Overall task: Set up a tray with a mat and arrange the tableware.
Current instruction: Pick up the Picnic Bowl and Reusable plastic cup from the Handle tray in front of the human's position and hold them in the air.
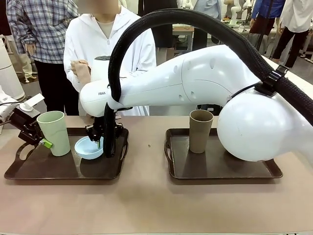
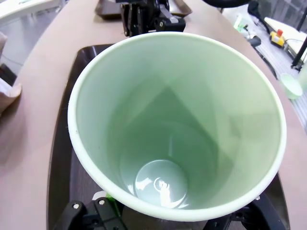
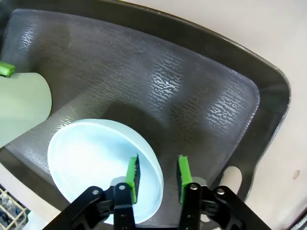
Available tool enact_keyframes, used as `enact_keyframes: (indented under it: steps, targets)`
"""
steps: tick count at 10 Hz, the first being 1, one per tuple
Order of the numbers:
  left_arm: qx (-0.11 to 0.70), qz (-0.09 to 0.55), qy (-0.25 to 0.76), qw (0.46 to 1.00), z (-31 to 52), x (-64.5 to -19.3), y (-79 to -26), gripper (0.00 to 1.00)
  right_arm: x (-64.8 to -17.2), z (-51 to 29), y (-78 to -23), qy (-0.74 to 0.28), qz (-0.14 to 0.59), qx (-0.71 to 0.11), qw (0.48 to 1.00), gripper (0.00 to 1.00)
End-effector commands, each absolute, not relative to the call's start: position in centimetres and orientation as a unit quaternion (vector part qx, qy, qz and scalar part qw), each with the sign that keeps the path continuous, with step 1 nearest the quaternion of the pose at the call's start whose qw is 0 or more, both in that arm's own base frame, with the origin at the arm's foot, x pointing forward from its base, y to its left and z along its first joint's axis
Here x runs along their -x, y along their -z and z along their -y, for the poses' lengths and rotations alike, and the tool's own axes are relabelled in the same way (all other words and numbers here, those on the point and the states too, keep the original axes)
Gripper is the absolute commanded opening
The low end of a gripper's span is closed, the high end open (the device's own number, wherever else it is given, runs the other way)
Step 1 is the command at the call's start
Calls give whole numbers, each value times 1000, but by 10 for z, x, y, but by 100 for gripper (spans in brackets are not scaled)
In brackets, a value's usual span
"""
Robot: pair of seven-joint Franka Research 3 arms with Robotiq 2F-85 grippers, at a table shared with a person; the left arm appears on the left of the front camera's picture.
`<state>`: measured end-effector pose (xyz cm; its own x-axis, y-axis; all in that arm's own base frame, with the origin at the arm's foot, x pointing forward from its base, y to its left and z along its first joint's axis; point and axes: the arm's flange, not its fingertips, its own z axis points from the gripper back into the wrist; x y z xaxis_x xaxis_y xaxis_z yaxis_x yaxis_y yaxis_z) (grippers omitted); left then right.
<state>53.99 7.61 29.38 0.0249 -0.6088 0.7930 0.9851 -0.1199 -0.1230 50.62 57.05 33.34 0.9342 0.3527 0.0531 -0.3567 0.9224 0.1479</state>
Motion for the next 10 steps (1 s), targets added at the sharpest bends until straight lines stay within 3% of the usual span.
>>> enact_keyframes:
  steps: [1,2,3,4,5,6,8,10]
  targets:
    - [367,269,647,612,-76,-539,-293,0,-513,-581,-335,-183,24,-65,981,4]
    - [369,269,646,612,-76,-539,-294,30,-513,-581,-335,-184,24,-64,981,0]
    - [371,269,645,612,-76,-539,-294,30,-513,-582,-335,-185,24,-63,980,0]
    - [372,271,643,612,-77,-539,-295,0,-512,-582,-336,-187,26,-62,980,0]
    - [372,272,642,612,-78,-539,-296,30,-512,-582,-337,-188,29,-61,980,0]
    - [371,274,640,614,-79,-538,-299,0,-511,-580,-339,-187,33,-53,980,0]
    - [379,261,628,627,-82,-535,-316,0,-507,-573,-353,-176,16,-53,983,0]
    - [387,277,621,623,-53,-514,-398,0,-483,-555,-416,-173,46,-66,982,0]
